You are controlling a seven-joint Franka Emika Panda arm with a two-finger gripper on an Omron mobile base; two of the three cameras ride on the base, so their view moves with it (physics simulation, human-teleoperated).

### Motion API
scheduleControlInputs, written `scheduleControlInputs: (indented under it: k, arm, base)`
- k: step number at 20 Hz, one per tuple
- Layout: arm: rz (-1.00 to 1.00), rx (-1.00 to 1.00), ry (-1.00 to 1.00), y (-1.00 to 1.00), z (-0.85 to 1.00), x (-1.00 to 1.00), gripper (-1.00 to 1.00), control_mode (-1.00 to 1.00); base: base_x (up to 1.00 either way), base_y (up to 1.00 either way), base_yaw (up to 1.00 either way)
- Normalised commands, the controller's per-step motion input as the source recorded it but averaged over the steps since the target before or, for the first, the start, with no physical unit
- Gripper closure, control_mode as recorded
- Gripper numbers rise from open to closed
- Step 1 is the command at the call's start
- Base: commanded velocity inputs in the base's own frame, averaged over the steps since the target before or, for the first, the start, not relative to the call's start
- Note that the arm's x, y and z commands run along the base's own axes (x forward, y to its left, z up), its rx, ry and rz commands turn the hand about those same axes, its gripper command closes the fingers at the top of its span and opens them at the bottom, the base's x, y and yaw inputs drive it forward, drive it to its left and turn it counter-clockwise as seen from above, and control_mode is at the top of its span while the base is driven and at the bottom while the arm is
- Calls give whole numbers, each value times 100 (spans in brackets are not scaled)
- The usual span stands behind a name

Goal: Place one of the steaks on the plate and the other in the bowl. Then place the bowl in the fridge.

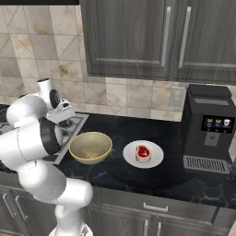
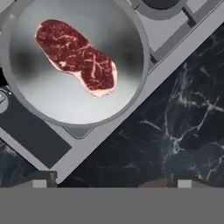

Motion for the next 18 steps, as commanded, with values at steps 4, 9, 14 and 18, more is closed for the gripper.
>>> scheduleControlInputs:
  k: [4,9,14,18]
  arm:
    - [56,0,17,59,-40,39,-100,-100]
    - [45,9,27,31,-20,22,-100,-100]
    - [47,0,9,33,-38,15,-100,-100]
    - [16,-3,-7,23,-37,14,-100,-100]
  base:
    - [0,0,0]
    - [0,0,0]
    - [0,0,0]
    - [0,0,0]
